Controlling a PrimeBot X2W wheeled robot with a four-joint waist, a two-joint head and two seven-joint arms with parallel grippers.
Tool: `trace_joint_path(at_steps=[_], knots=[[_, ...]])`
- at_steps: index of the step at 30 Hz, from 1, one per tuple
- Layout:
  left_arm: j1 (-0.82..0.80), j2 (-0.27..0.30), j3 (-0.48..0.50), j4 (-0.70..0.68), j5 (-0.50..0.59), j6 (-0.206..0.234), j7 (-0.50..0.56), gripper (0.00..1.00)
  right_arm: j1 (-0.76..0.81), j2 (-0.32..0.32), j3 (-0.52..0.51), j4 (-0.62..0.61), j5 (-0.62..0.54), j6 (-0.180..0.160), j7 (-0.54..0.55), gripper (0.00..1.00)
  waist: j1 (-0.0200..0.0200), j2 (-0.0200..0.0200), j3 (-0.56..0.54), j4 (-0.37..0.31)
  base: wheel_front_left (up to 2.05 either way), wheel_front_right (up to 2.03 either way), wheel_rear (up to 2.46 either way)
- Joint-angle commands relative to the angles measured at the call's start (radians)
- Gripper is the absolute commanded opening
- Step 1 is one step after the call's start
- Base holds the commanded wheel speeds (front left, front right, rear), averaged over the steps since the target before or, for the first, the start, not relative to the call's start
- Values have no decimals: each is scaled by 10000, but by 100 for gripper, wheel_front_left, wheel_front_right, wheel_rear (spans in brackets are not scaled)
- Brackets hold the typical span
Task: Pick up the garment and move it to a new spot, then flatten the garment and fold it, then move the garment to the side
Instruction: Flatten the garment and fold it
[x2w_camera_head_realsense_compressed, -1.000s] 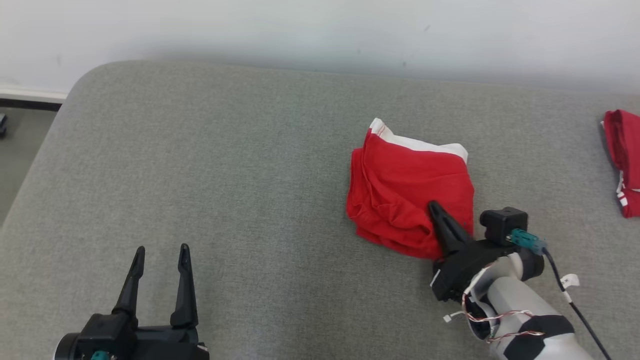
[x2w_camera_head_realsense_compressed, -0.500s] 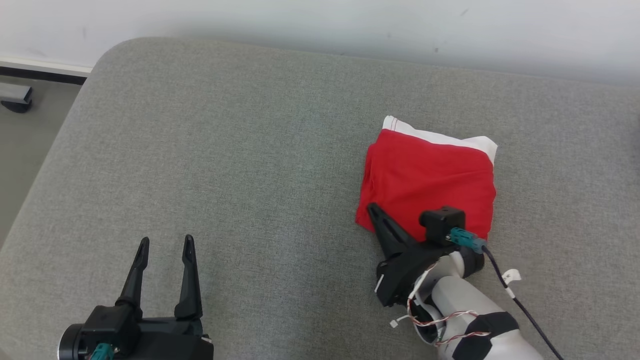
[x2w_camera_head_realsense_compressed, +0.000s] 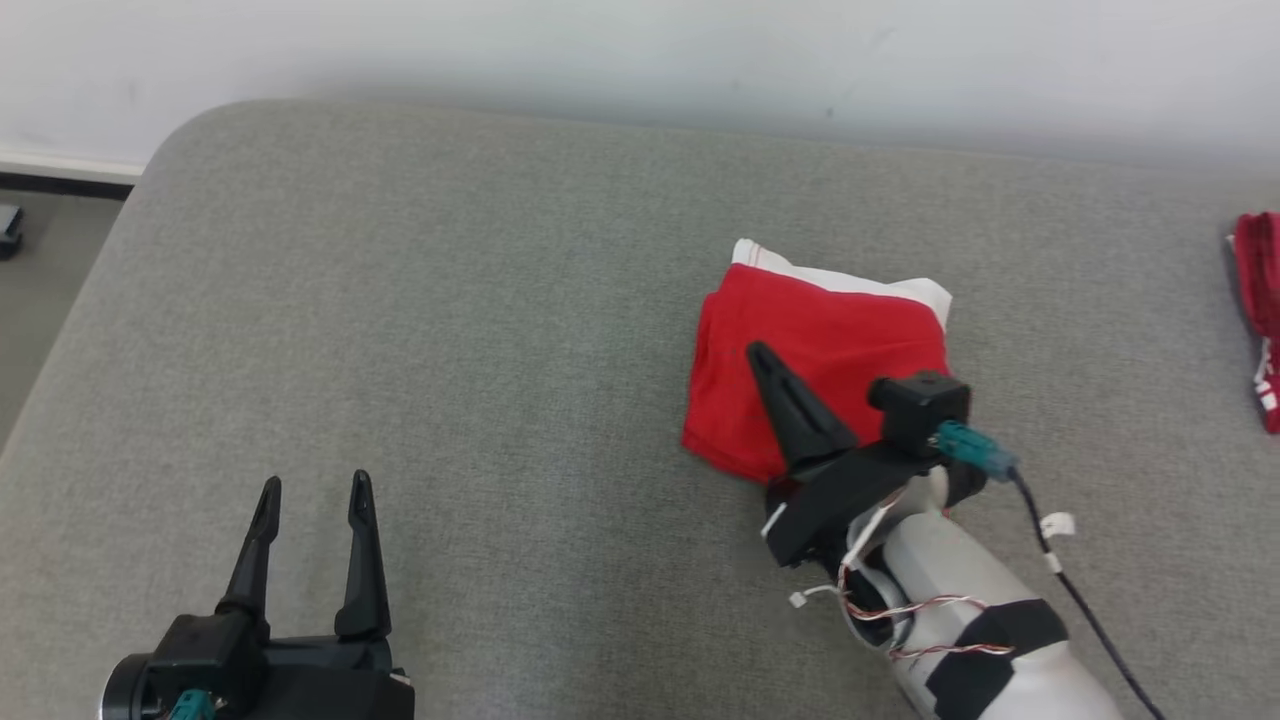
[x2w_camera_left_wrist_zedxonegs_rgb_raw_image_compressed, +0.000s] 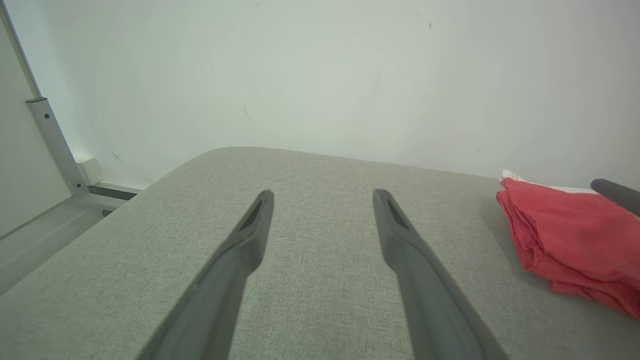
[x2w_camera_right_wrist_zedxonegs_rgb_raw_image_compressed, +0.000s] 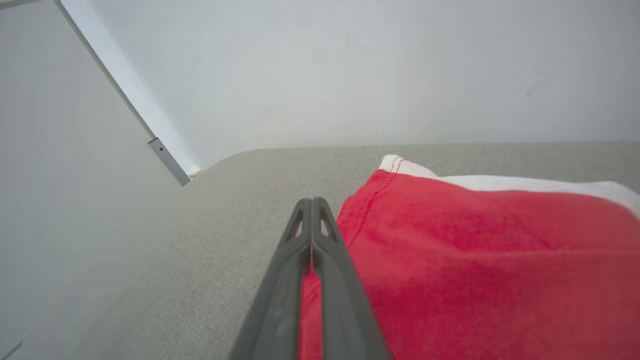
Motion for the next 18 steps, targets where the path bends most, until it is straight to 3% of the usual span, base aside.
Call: trace_joint_path(at_steps=[1, 18], knots=[[124, -8, 67, -8, 57, -1, -27, 100, 199, -110, -98, -143, -116, -29, -42, 0, -1, -1, -202, -270, 0, 0, 0], [743, 25, 799, 51, 630, -265, -27, 100, 2596, -1320, -2524, -3222, -705, -29, -42, 0, -1, -1, -1070, -1960, 0, 0, 0]])
